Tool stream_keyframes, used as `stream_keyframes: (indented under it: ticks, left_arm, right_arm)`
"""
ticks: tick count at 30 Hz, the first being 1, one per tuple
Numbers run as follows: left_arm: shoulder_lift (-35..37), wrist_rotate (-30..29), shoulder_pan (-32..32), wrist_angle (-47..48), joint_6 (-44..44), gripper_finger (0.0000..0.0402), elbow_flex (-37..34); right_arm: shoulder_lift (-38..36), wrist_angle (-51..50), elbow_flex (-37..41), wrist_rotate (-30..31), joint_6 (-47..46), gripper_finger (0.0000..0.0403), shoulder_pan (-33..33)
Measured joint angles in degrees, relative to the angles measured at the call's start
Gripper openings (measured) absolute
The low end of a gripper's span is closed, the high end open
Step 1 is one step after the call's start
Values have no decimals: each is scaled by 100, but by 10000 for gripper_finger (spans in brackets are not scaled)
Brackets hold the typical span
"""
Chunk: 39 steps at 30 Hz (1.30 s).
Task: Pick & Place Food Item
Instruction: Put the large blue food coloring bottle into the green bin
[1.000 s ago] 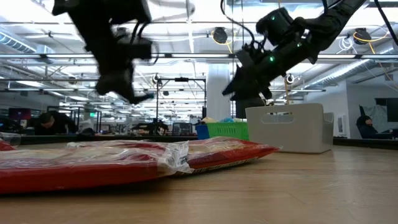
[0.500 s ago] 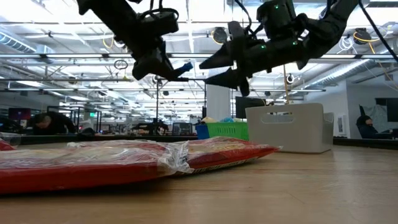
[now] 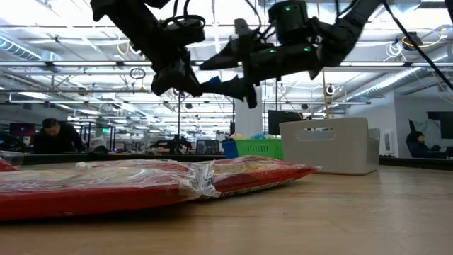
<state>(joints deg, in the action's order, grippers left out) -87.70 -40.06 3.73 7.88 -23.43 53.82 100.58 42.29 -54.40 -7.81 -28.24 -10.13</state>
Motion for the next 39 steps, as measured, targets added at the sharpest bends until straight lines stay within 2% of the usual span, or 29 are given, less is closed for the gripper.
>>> stream_keyframes:
  ticks: [4,22,36,39]
  left_arm:
    - [-9,-42,-14,-20,18,60,4]
    - [0,-56,-146,61,198,60,6]
    - [4,-59,-142,109,324,60,7]
    - [4,-49,-142,115,348,60,7]
  right_arm:
    - [115,-616,-321,11,192,253,0]
    - [174,-543,-348,31,192,160,-9]
    - [179,-403,-346,-119,162,155,-11]
    - [179,-401,-346,-147,175,165,-11]
